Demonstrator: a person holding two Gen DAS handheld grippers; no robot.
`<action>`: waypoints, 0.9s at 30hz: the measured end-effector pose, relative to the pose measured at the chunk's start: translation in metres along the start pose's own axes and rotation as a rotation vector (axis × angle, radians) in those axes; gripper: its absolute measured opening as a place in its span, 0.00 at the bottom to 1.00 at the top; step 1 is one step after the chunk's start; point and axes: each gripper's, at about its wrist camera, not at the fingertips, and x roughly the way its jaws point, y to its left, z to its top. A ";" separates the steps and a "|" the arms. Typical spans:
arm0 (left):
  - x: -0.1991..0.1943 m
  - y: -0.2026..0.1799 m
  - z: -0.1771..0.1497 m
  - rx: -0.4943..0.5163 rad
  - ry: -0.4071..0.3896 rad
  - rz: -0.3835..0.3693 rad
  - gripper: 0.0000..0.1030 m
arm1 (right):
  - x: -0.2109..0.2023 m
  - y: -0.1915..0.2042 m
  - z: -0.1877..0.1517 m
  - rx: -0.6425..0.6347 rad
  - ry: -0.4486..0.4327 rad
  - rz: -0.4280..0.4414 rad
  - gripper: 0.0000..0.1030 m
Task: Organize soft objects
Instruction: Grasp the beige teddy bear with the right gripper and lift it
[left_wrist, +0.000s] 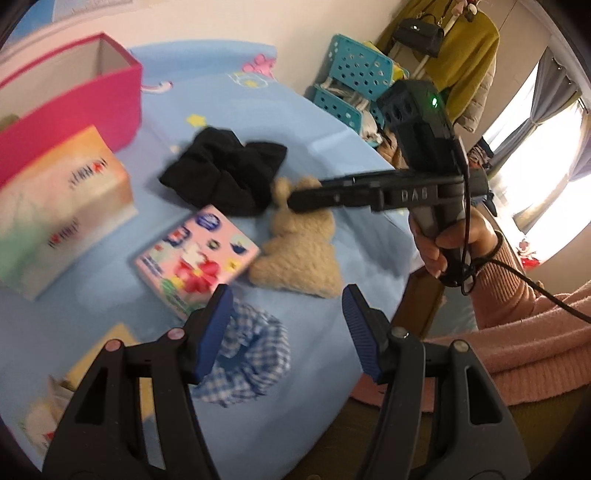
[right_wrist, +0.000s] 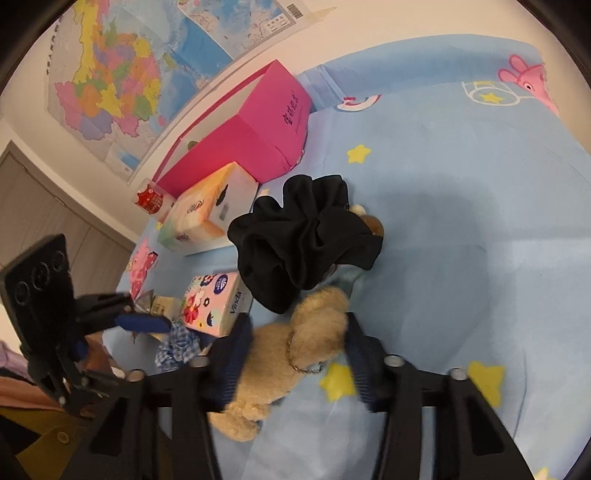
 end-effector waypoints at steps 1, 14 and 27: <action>0.004 -0.002 -0.002 -0.002 0.012 -0.015 0.61 | -0.002 0.000 -0.002 0.005 -0.008 -0.002 0.39; 0.035 -0.008 -0.001 -0.053 0.088 -0.103 0.61 | -0.021 0.008 -0.020 0.046 -0.030 0.004 0.25; -0.013 0.004 0.013 -0.098 -0.067 -0.074 0.61 | -0.047 0.057 -0.002 -0.068 -0.131 0.056 0.21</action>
